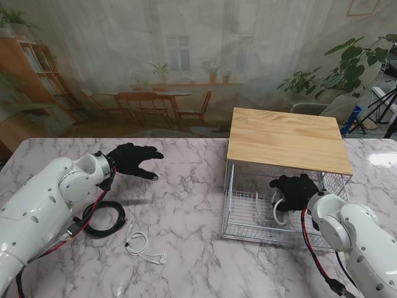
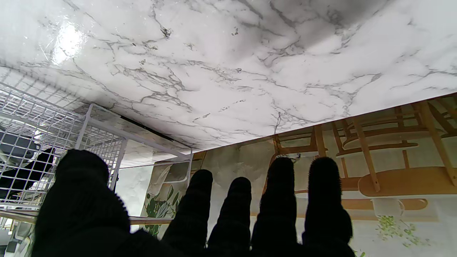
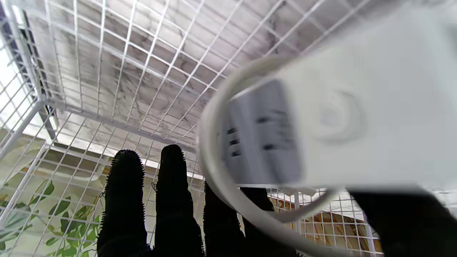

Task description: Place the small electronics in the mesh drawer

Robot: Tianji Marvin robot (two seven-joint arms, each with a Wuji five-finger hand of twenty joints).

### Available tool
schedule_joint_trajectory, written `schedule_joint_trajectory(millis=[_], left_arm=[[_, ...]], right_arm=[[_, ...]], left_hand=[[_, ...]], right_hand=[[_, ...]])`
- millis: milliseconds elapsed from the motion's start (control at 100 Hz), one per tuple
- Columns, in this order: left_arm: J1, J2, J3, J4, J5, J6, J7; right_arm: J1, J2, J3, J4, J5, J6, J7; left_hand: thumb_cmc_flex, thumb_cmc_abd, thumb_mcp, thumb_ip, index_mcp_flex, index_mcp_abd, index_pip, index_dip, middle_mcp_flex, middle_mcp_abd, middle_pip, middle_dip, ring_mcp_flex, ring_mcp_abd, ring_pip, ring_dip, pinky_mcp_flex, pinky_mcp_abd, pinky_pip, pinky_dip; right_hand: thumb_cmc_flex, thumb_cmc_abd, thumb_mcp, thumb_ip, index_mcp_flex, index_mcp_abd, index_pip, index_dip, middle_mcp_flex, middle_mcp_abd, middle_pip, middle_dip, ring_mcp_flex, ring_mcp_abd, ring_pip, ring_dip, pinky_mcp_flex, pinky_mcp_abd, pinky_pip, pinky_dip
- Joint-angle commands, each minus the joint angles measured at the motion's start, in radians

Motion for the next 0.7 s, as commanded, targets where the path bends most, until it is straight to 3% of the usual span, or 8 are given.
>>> schedule_joint_trajectory(millis=[0,130,180,250,300,350,380,690], left_arm=[[-0.002,0.001,0.002,0.001,0.003,-0.003,-0.014],[-0.005,0.001,0.005,0.002,0.011,-0.005,-0.009],[-0.006,0.001,0.006,0.003,0.013,-0.006,-0.007],[-0.007,0.001,0.007,0.005,0.014,-0.007,-0.006],[-0.007,0.001,0.007,0.005,0.014,-0.007,-0.006],[-0.007,0.001,0.007,0.004,0.015,-0.007,-0.005],[-0.007,0.001,0.006,0.004,0.016,-0.007,-0.005],[-0.008,0.001,0.006,0.006,0.018,-0.009,0.001]], right_arm=[[-0.011,-0.001,0.000,0.000,-0.050,0.006,-0.019],[-0.013,0.002,-0.001,-0.003,-0.095,0.004,-0.027],[-0.013,0.003,0.001,-0.006,-0.094,0.001,-0.019],[-0.012,0.003,0.003,-0.007,-0.086,-0.010,-0.004],[-0.010,0.003,0.001,-0.007,-0.079,-0.007,-0.003],[-0.007,0.001,-0.004,-0.006,-0.082,0.009,-0.013],[-0.006,0.001,-0.008,-0.007,-0.090,0.021,-0.018],[0.033,-0.003,-0.067,-0.026,-0.167,0.122,0.015]], left_hand=[[0.012,0.039,-0.012,0.003,0.007,0.012,0.004,-0.001,0.012,-0.004,0.008,0.006,0.017,-0.003,-0.016,0.007,-0.012,0.014,0.000,0.017],[0.014,0.043,-0.012,0.003,0.006,0.012,0.004,-0.001,0.012,-0.005,0.010,0.006,0.018,-0.004,-0.016,0.008,-0.012,0.013,0.001,0.016],[0.015,0.045,-0.012,0.003,0.006,0.012,0.004,-0.001,0.012,-0.006,0.010,0.006,0.017,-0.003,-0.016,0.008,-0.012,0.013,0.001,0.016],[0.017,0.046,-0.012,0.004,0.007,0.014,0.005,-0.001,0.012,-0.005,0.010,0.006,0.017,-0.004,-0.016,0.008,-0.013,0.013,0.001,0.016],[0.017,0.048,-0.012,0.004,0.007,0.012,0.005,-0.001,0.013,-0.005,0.011,0.006,0.017,-0.005,-0.015,0.008,-0.013,0.014,0.001,0.016],[0.019,0.050,-0.012,0.004,0.007,0.012,0.005,-0.001,0.013,-0.006,0.011,0.006,0.018,-0.005,-0.015,0.008,-0.012,0.014,0.002,0.016],[0.020,0.050,-0.012,0.004,0.007,0.012,0.005,-0.001,0.014,-0.005,0.011,0.006,0.018,-0.004,-0.015,0.008,-0.012,0.014,0.002,0.016],[0.024,0.059,-0.012,0.004,0.006,0.013,0.005,-0.001,0.014,-0.006,0.012,0.006,0.019,-0.005,-0.015,0.008,-0.012,0.013,0.003,0.016]], right_hand=[[-0.068,0.099,-0.205,-0.104,-0.002,-0.010,0.004,0.022,0.001,0.001,0.032,0.016,0.029,-0.005,-0.054,-0.002,0.014,0.012,0.024,0.008],[0.125,0.124,-0.277,-0.084,0.019,-0.021,0.007,0.012,0.026,-0.006,0.046,0.017,0.087,-0.025,-0.038,0.009,0.042,-0.020,0.095,0.065],[0.210,-0.044,-0.048,0.068,0.017,-0.027,0.016,0.007,0.029,-0.011,0.043,0.019,0.096,-0.031,-0.037,0.012,0.045,-0.018,0.104,0.098],[0.104,-0.160,0.287,0.217,0.010,-0.033,0.020,0.004,0.032,-0.023,0.034,0.020,0.093,-0.036,-0.038,0.011,0.040,-0.008,0.097,0.110],[0.061,-0.122,0.223,0.144,0.015,-0.032,0.022,0.004,0.039,-0.020,0.033,0.023,0.099,-0.034,-0.036,0.012,0.043,-0.006,0.097,0.116],[0.054,0.044,-0.091,-0.041,0.028,-0.030,0.027,0.002,0.061,-0.017,0.038,0.026,0.120,-0.028,-0.028,0.018,0.057,-0.011,0.105,0.123],[0.067,0.112,-0.227,-0.090,0.033,-0.033,0.028,-0.002,0.083,-0.013,0.049,0.027,0.128,-0.028,-0.026,0.022,0.065,-0.016,0.111,0.125],[0.183,0.072,-0.270,-0.076,0.095,-0.054,0.063,-0.013,0.138,-0.012,0.058,0.018,0.165,-0.016,-0.013,0.034,0.091,-0.037,0.145,0.128]])
